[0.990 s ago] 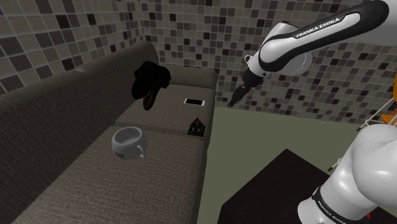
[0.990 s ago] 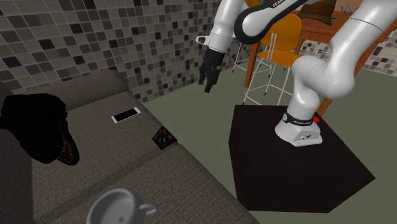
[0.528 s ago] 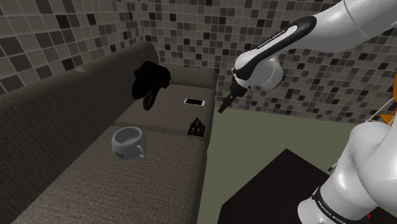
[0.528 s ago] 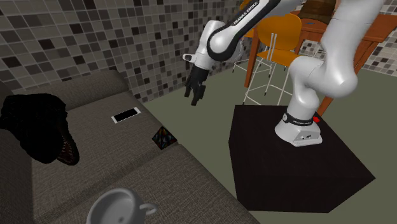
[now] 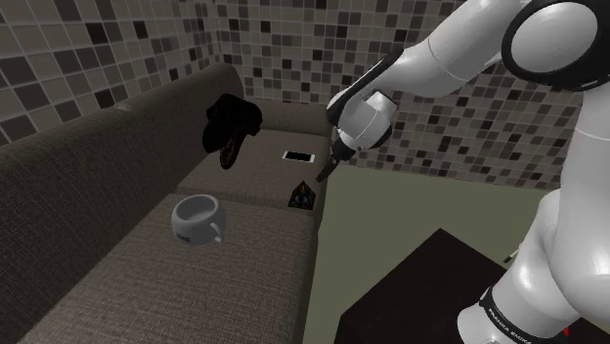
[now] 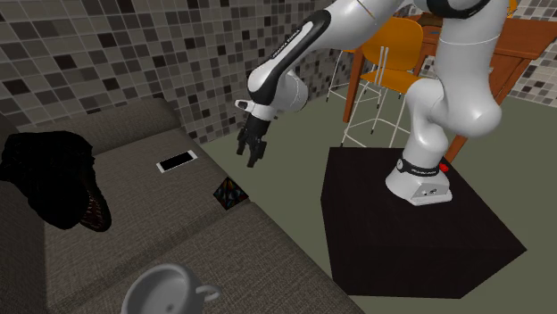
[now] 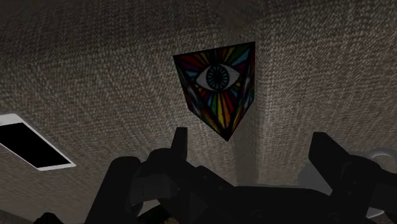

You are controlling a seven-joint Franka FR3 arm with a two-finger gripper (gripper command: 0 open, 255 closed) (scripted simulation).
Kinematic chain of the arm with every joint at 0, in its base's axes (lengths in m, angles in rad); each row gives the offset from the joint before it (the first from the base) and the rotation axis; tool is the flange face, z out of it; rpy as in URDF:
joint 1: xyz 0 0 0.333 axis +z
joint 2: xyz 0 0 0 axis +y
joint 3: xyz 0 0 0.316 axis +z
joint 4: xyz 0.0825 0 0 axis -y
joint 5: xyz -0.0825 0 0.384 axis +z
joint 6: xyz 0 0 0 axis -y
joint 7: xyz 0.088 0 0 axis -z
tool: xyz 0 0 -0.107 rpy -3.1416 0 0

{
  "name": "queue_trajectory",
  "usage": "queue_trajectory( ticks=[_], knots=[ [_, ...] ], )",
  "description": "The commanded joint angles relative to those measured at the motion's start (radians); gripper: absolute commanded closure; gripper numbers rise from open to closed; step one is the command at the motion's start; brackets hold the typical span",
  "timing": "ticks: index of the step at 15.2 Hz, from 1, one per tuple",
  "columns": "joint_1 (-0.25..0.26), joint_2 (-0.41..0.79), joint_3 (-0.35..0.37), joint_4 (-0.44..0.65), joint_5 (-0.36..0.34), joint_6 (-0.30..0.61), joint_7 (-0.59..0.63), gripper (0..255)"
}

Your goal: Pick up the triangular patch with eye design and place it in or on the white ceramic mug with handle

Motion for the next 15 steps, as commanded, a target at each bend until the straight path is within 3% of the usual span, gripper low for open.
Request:
queue_trajectory(
  ticks=[1, 4, 15],
  knots=[
    [-0.029, 0.085, 0.035, 0.066, 0.095, -0.011, -0.109, 0],
    [-0.065, 0.190, 0.074, 0.166, 0.167, -0.032, -0.201, 0],
    [-0.074, 0.295, 0.113, 0.246, 0.235, -0.010, -0.239, 0]
  ],
)
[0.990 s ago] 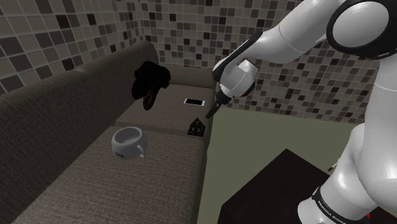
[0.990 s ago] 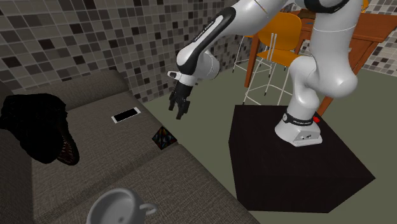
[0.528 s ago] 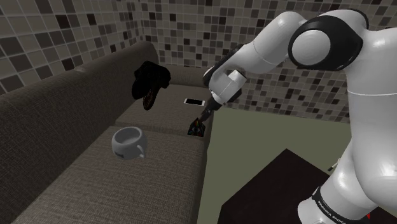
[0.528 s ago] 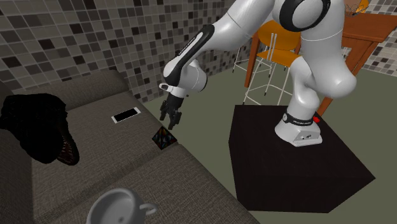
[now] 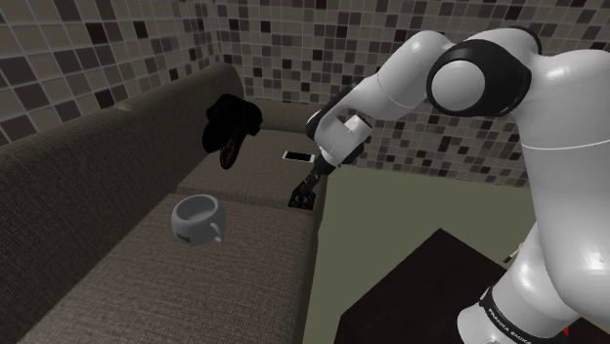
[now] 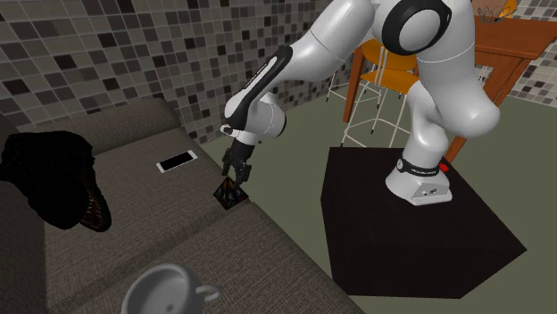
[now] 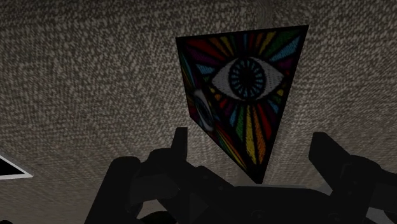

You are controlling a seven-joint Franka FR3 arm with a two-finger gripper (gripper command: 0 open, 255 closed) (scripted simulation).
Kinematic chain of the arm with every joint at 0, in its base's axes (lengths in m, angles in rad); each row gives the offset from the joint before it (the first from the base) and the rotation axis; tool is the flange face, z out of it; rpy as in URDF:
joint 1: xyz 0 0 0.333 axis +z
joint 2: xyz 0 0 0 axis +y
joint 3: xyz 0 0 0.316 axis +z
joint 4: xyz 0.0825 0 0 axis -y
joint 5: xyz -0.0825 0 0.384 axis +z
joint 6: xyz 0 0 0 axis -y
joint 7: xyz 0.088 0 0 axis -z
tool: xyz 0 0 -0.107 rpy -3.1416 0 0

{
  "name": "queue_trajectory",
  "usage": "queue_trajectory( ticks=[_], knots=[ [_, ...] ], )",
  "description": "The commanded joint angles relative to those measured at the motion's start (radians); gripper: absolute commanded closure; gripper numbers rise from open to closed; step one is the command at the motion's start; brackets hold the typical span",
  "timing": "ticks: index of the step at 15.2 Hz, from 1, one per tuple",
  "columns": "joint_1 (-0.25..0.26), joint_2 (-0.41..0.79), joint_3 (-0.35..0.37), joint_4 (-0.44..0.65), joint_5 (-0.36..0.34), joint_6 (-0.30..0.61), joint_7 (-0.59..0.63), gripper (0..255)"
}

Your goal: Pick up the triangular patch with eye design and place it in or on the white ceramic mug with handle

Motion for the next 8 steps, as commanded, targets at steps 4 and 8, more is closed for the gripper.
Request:
queue_trajectory(
  ticks=[4, 8],
  knots=[
    [0.000, 0.001, 0.000, 0.001, 0.001, 0.000, 0.000, 0],
    [0.000, 0.001, 0.000, 0.001, 0.001, 0.000, 0.000, 255]
  ],
)
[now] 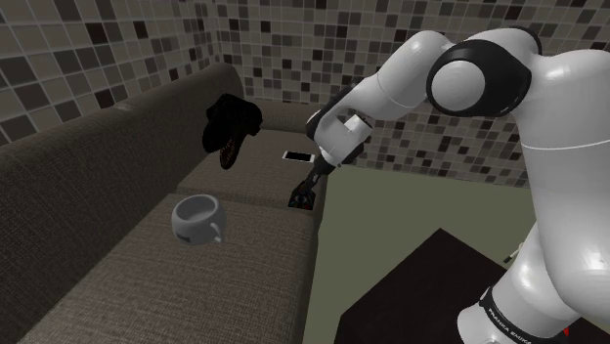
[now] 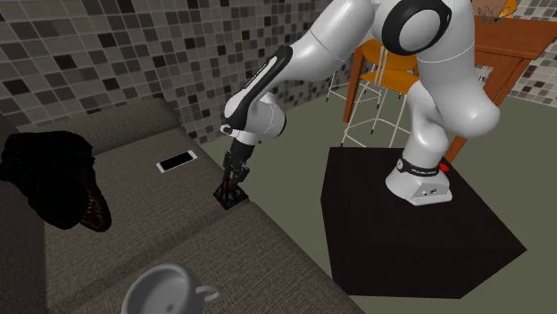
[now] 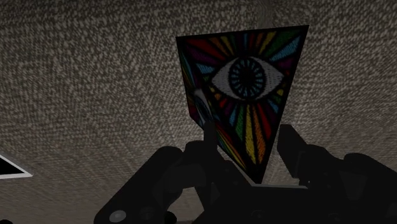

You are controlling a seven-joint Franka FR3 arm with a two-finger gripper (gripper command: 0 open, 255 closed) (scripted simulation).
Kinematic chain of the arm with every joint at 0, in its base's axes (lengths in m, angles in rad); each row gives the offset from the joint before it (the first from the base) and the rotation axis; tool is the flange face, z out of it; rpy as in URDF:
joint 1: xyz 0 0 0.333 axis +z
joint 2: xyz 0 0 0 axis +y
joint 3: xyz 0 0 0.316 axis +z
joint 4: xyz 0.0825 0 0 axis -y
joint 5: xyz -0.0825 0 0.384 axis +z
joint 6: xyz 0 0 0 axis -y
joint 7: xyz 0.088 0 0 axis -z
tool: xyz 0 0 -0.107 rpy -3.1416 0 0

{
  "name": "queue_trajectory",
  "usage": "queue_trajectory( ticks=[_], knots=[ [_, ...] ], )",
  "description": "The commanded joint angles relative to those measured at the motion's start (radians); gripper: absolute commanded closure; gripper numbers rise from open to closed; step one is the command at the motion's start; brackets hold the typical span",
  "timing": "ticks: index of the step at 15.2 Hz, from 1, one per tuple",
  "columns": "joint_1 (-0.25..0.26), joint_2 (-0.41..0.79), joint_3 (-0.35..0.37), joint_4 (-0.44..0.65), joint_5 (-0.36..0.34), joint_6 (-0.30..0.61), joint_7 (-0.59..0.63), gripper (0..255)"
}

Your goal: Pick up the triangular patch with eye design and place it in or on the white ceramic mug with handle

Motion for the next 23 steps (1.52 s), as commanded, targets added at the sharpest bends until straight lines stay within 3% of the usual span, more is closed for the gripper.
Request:
queue_trajectory(
  ticks=[1, 6, 23],
  knots=[
    [0.000, 0.001, 0.000, 0.000, 0.000, 0.000, 0.000, 255],
    [0.000, 0.000, 0.000, -0.001, 0.000, 0.000, 0.000, 255],
    [0.070, -0.185, -0.092, -0.061, -0.229, -0.058, 0.223, 255]
  ],
)
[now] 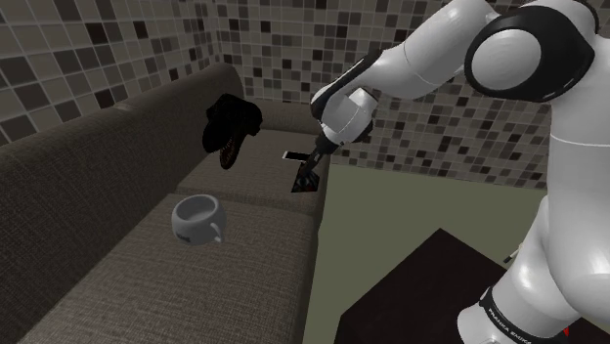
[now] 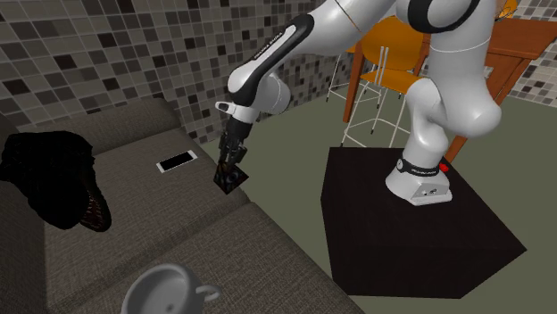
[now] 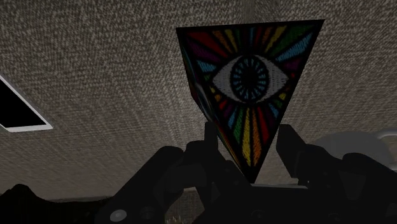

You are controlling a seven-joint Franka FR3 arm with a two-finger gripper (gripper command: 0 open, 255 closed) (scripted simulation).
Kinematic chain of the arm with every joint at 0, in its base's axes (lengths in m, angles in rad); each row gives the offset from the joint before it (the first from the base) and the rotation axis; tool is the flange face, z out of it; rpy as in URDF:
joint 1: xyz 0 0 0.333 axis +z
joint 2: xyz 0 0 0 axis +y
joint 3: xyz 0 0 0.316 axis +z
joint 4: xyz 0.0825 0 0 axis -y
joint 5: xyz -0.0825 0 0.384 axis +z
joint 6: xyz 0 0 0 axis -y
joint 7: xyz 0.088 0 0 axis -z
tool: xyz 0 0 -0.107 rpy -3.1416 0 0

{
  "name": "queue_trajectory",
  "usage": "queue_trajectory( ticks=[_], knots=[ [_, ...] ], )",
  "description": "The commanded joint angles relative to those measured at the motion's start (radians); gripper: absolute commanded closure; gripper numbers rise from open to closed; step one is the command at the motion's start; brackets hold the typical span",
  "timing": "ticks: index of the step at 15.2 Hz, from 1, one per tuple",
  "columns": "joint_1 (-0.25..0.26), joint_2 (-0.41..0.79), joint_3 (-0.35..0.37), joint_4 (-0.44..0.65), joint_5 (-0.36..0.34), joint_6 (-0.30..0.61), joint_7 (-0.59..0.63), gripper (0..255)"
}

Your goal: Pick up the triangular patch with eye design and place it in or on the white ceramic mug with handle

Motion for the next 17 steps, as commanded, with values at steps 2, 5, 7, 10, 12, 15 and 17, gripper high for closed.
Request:
queue_trajectory(
  ticks=[2, 5, 7, 10, 12, 15, 17],
  knots=[
    [0.013, -0.035, -0.016, -0.011, -0.042, -0.011, 0.039, 255],
    [0.024, -0.065, -0.032, -0.015, -0.084, -0.025, 0.079, 255],
    [0.031, -0.084, -0.042, -0.016, -0.113, -0.034, 0.106, 255],
    [0.042, -0.112, -0.056, -0.016, -0.155, -0.050, 0.146, 255],
    [0.048, -0.131, -0.065, -0.014, -0.183, -0.061, 0.172, 255],
    [0.057, -0.157, -0.077, -0.011, -0.224, -0.078, 0.211, 255],
    [0.061, -0.172, -0.084, -0.008, -0.248, -0.089, 0.233, 255]
  ],
)
